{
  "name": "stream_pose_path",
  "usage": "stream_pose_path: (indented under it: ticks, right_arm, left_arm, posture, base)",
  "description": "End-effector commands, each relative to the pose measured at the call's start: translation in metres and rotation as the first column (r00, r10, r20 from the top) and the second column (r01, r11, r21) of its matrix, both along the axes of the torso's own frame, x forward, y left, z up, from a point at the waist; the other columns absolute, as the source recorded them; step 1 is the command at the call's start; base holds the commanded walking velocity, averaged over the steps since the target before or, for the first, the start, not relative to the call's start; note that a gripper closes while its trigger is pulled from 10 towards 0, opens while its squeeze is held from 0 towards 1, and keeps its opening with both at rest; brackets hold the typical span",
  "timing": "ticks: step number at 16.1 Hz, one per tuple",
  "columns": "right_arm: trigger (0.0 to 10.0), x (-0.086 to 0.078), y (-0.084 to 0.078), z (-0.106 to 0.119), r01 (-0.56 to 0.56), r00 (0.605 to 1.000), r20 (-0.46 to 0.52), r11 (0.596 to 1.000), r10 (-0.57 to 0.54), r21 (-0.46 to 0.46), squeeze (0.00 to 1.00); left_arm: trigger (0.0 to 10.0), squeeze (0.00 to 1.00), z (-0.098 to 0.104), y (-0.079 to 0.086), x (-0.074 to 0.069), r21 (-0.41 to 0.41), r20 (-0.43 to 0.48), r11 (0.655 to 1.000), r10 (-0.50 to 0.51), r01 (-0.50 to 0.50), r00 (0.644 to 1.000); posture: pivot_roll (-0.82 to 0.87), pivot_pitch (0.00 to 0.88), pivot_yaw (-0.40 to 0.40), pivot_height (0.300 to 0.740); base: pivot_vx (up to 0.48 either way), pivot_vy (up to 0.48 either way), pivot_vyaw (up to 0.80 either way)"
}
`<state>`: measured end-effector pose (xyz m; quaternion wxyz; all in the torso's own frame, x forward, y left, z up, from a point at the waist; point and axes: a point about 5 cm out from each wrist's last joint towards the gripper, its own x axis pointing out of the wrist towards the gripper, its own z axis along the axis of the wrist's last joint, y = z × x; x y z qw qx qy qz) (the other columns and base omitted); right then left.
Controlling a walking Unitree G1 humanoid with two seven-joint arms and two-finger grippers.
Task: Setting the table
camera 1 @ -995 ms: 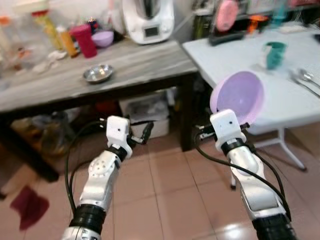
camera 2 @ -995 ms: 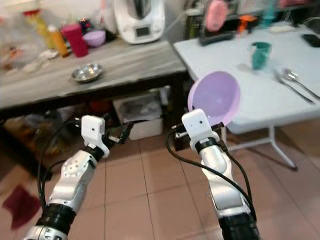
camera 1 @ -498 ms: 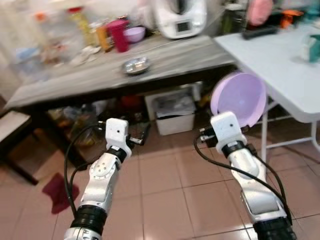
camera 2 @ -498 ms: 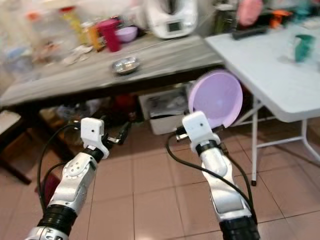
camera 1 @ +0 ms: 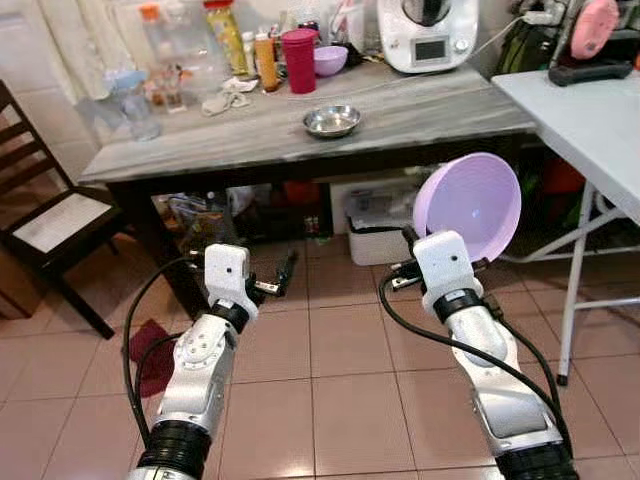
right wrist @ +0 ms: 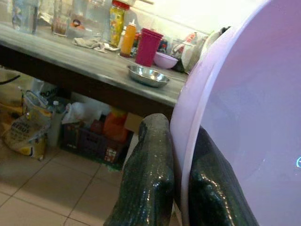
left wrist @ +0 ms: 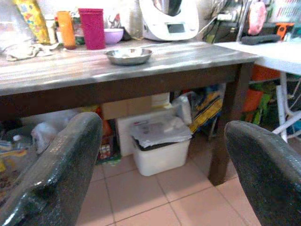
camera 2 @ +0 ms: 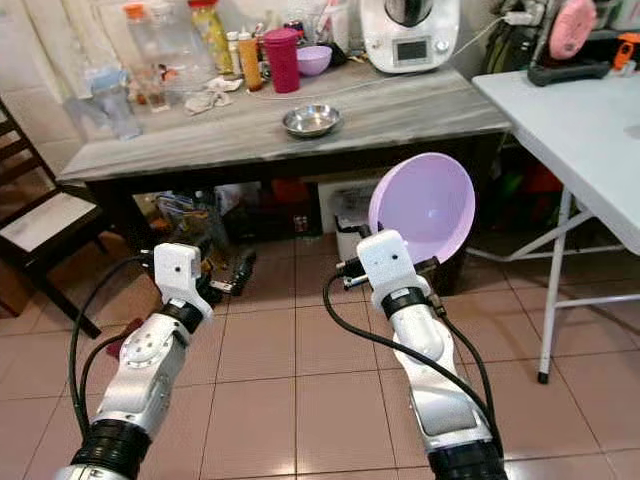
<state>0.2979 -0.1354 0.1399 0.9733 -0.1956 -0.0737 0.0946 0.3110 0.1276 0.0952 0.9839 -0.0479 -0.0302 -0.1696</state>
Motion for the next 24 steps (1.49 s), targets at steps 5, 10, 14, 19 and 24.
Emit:
stream_pose_path:
  ticks: [5,10,14,19,24]
  right_arm:
    - [10.0,0.000,0.003,0.010,-0.007,0.999,0.043,1.000,0.007,0.016,0.00]
    - [10.0,0.000,0.003,0.010,-0.012,0.999,0.042,1.000,0.011,0.015,0.00]
    - [10.0,0.002,0.003,0.011,-0.013,0.999,0.044,1.000,0.012,0.011,0.00]
    - [10.0,0.004,0.003,0.011,-0.010,0.999,0.044,1.000,0.010,0.002,0.00]
    - [10.0,0.007,-0.002,0.013,0.013,0.998,0.056,1.000,-0.012,-0.024,0.00]
  left_arm:
    - [10.0,0.00,0.006,0.002,0.002,-0.009,0.014,1.000,-0.020,0.020,1.000]
    - [10.0,0.00,0.006,-0.004,0.003,-0.028,0.013,0.999,-0.042,0.042,0.999]
    - [10.0,0.00,0.007,-0.005,0.002,-0.036,0.011,0.998,-0.050,0.051,0.999]
    - [10.0,0.00,0.007,-0.008,0.002,-0.043,0.011,0.997,-0.061,0.061,0.998]
    - [10.0,0.00,0.007,-0.011,0.001,-0.052,0.008,0.995,-0.080,0.080,0.997]
  posture:
    - [-0.26,0.002,0.125,0.740]
    - [-0.27,0.000,0.123,0.740]
    - [-0.26,0.000,0.121,0.740]
    - [-0.27,0.000,0.120,0.740]
    - [-0.27,0.000,0.122,0.740]
  base:
    - [0.366,0.000,0.43]
    - [0.400,0.000,0.24]
    - [0.480,0.000,0.00]
    - [0.480,0.000,0.00]
    - [0.480,0.000,0.00]
